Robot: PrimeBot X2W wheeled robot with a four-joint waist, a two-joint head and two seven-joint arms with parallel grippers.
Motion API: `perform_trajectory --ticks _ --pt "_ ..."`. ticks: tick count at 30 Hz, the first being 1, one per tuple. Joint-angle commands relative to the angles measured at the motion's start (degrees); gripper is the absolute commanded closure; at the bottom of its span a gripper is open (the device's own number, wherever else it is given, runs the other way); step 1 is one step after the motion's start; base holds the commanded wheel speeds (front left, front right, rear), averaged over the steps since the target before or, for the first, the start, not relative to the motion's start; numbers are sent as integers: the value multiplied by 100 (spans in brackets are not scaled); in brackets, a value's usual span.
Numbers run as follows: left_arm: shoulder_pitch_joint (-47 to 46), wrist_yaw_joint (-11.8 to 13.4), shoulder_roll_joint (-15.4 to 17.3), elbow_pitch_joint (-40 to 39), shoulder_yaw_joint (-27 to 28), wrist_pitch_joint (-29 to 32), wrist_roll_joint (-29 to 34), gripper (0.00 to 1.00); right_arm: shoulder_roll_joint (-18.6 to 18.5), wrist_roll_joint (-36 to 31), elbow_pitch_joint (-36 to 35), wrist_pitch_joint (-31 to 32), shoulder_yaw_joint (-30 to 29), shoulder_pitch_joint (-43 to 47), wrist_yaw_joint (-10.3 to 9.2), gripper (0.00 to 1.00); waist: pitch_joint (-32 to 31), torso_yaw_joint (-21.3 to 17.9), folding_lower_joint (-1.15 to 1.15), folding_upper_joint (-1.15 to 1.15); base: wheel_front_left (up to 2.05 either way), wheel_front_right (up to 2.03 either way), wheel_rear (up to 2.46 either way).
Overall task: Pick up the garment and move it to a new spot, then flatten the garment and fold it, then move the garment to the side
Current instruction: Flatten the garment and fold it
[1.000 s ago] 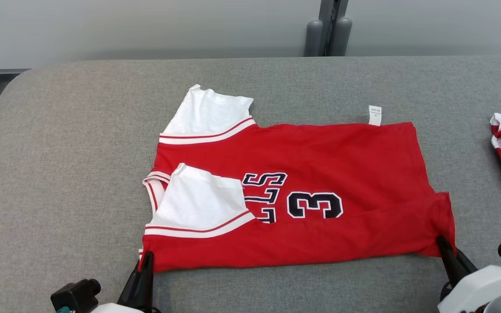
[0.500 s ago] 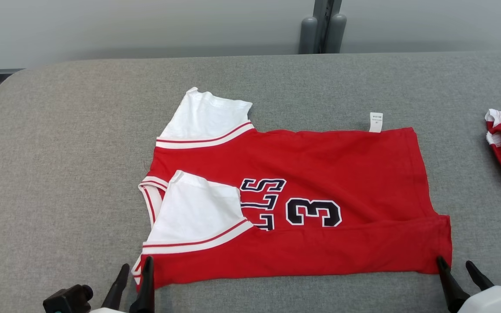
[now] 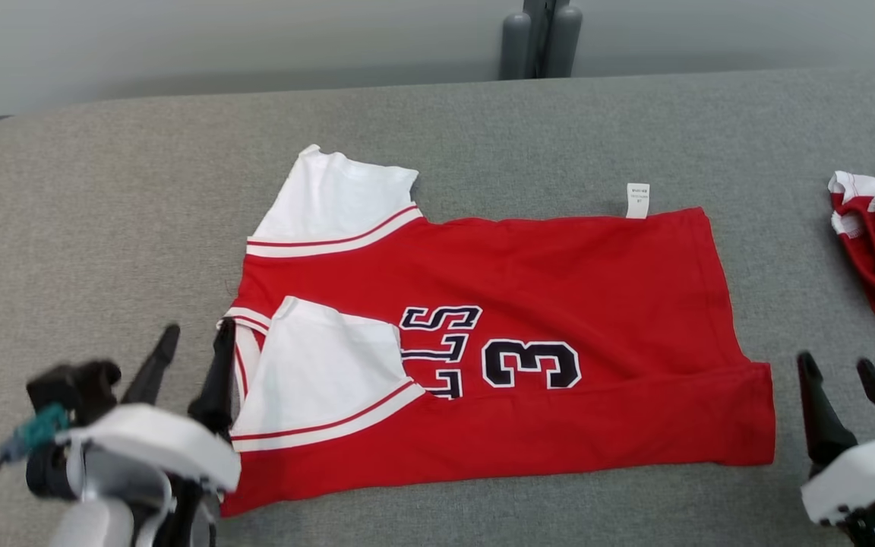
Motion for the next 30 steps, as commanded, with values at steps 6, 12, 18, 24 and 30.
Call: perform_trajectory --ticks 6,12,18,24,30 --pt "-1491 -219 172 952 -243 303 294 0 -317 24 -49 -2 659 -619 2 0 389 -234 0 0 0 0 0" --pt "-2864 -338 114 2219 -513 624 501 0 -561 184 30 -28 1264 -1198 2 0 815 -452 0 0 0 0 0" --pt "-4048 -340 90 3460 -656 843 681 0 -698 352 128 -125 1716 -1654 2 0 1201 -681 0 0 0 0 0" --pt "-4926 -316 197 4390 -788 1045 876 0 -801 485 231 -279 2042 -1959 2 0 1477 -904 0 0 0 0 0" --pt "-5433 -278 283 5193 -1040 1334 1120 0 -878 599 320 -378 2137 -2100 2 0 1600 -1019 0 0 0 0 0"
